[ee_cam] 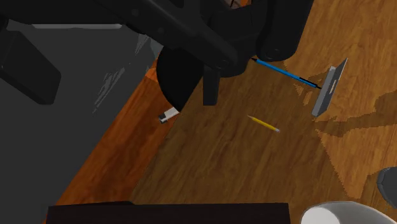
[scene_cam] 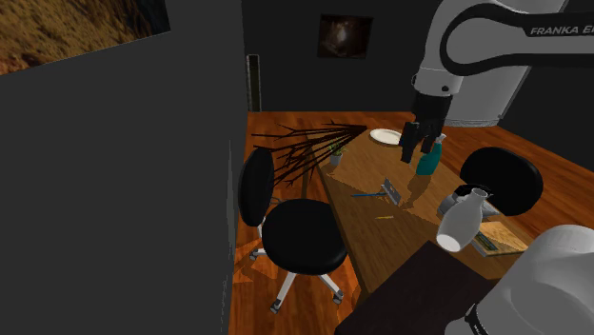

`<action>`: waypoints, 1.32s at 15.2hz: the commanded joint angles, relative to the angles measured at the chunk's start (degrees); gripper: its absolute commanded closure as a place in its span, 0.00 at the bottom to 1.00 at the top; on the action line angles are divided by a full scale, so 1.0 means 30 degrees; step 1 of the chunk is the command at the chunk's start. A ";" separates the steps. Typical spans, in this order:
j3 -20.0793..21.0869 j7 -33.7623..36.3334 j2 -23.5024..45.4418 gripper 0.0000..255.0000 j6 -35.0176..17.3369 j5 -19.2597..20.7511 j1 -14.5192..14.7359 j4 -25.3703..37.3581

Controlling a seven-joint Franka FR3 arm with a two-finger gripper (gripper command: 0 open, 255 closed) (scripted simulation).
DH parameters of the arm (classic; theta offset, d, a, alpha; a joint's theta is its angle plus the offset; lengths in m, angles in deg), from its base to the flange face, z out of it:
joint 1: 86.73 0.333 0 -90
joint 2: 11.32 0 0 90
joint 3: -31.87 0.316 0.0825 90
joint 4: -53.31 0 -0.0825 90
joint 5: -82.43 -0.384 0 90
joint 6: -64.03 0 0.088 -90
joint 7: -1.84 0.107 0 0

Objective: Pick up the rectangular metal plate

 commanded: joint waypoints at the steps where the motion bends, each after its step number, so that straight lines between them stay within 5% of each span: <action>1: -0.0449 -0.0176 0.0995 0.00 -0.1100 0.0148 -0.0245 -0.0054; 11: -0.2700 -0.1324 0.6744 0.00 -0.5890 0.0064 -0.1239 0.0925; 20: -0.4360 -0.3004 1.2802 0.00 -0.8934 -0.1694 -0.2063 0.3678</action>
